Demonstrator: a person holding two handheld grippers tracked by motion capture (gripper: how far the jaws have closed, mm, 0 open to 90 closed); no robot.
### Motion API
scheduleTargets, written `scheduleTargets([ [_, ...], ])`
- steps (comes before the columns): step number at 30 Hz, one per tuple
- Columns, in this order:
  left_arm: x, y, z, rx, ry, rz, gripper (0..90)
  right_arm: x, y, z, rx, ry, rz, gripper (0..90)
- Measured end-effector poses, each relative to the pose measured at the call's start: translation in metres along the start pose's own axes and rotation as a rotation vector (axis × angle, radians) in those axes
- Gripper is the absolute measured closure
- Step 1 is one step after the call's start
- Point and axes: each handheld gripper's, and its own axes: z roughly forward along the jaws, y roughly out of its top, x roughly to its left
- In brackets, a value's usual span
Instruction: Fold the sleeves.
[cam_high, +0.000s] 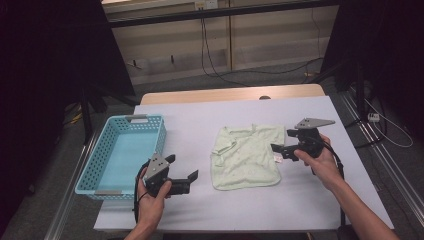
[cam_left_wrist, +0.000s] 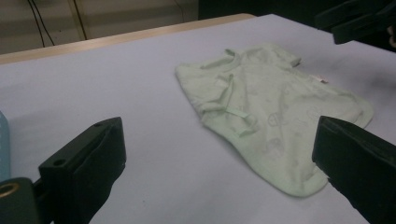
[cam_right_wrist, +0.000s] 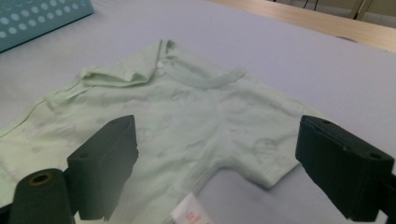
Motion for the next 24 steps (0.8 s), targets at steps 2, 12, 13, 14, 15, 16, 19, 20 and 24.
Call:
scheduleTargets([
  [2, 0.001, 0.000, -0.001, -0.010, 0.000, 0.006, 3.3, -0.007, 0.004, 0.005, 0.005, -0.009, 0.012, 12.7],
  [12, -0.005, -0.006, 0.004, 0.002, -0.005, 0.059, 4.2, -0.035, 0.023, 0.019, 0.005, -0.058, 0.008, 11.4],
  [13, -0.005, -0.007, 0.004, 0.010, -0.006, 0.052, 4.2, -0.038, 0.025, 0.021, 0.002, -0.068, 0.018, 12.0],
  [14, -0.005, -0.007, 0.003, 0.010, 0.002, 0.051, 4.2, -0.041, 0.026, 0.024, 0.008, -0.077, 0.023, 12.5],
  [15, -0.006, -0.007, 0.002, 0.006, 0.005, 0.046, 4.3, -0.044, 0.027, 0.026, 0.014, -0.084, 0.024, 12.8],
  [16, -0.006, -0.007, 0.001, 0.007, 0.005, 0.039, 4.3, -0.047, 0.027, 0.029, 0.015, -0.094, 0.022, 14.3],
  [19, -0.004, -0.007, -0.003, 0.000, 0.026, 0.017, 4.7, -0.053, 0.026, 0.036, 0.042, -0.100, 0.037, 22.6],
  [20, -0.002, -0.008, -0.004, -0.005, 0.026, 0.014, 4.6, -0.055, 0.025, 0.039, 0.047, -0.109, 0.037, 25.2],
  [24, 0.003, -0.008, -0.005, -0.006, 0.041, 0.010, 4.5, -0.061, 0.024, 0.047, 0.060, -0.107, 0.033, 40.2],
])
